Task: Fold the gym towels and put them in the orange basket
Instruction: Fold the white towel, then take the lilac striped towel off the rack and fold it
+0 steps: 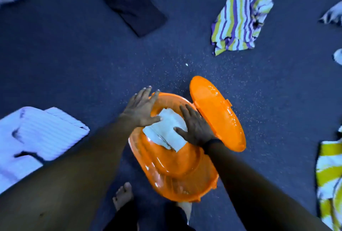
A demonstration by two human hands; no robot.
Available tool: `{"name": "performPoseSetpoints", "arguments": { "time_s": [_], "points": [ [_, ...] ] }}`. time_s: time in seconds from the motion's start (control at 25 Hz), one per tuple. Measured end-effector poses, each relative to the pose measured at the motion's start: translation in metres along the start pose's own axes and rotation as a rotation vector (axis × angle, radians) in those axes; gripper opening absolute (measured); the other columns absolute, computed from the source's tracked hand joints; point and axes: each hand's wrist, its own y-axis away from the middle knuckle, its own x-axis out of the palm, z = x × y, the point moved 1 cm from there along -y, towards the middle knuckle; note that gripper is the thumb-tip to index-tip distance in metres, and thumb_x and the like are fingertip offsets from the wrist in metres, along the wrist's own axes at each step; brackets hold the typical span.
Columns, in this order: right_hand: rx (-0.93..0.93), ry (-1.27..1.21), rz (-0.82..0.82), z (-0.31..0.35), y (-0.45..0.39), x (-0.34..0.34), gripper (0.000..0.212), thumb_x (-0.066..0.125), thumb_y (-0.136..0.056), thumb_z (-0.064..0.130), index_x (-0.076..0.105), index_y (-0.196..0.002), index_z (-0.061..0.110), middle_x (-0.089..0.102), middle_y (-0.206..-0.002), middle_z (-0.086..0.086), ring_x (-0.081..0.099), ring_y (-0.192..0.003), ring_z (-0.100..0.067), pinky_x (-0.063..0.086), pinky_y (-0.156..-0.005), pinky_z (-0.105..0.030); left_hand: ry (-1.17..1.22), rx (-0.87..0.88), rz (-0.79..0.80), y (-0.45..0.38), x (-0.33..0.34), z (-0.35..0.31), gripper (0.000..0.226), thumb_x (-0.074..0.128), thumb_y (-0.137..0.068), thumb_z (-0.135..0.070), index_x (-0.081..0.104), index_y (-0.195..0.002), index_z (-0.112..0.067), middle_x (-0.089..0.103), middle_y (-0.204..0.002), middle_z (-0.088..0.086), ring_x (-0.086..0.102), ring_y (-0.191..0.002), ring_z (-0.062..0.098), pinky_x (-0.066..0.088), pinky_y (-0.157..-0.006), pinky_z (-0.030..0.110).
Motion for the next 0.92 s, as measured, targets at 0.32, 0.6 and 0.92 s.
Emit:
{"name": "performPoseSetpoints", "arguments": {
  "time_s": [0.32, 0.6, 0.92],
  "points": [
    [-0.178, 0.047, -0.203, 0.211, 0.082, -0.387, 0.078, 0.057, -0.086, 0.057, 0.031, -0.146, 0.015, 0.038, -0.147, -0.012, 0.043, -0.131, -0.032, 0.041, -0.103, -0.044, 0.307, -0.330, -0.506, 0.269, -0.358, 0.022, 0.099, 0.058, -0.078, -0.068, 0.011, -0.154, -0.025, 0.014, -0.160, 0.001, 0.016, -0.146, 0.022, 0.021, -0.116, 0.039],
    [-0.505, 0.134, -0.307, 0.472, 0.206, -0.557, 0.077, 0.052, -0.085, 0.064, 0.034, -0.145, 0.020, 0.040, -0.146, -0.007, 0.045, -0.130, -0.029, 0.042, -0.100, -0.045, 0.393, -0.611, -0.886, 0.556, -0.521, 0.085, 0.092, 0.060, -0.076, -0.068, 0.024, -0.150, -0.028, 0.027, -0.154, -0.001, 0.028, -0.141, 0.022, 0.032, -0.108, 0.042],
    [-1.002, 0.170, -0.199, 0.724, 0.386, -0.510, 0.083, 0.056, -0.082, 0.067, 0.034, -0.146, 0.019, 0.044, -0.146, -0.008, 0.046, -0.130, -0.028, 0.043, -0.102, -0.046, 0.436, -1.061, -1.036, 0.906, -0.463, 0.105, 0.110, 0.056, -0.054, -0.087, 0.030, -0.147, -0.034, 0.033, -0.153, 0.004, 0.034, -0.139, 0.025, 0.035, -0.110, 0.045]
  ]
}}
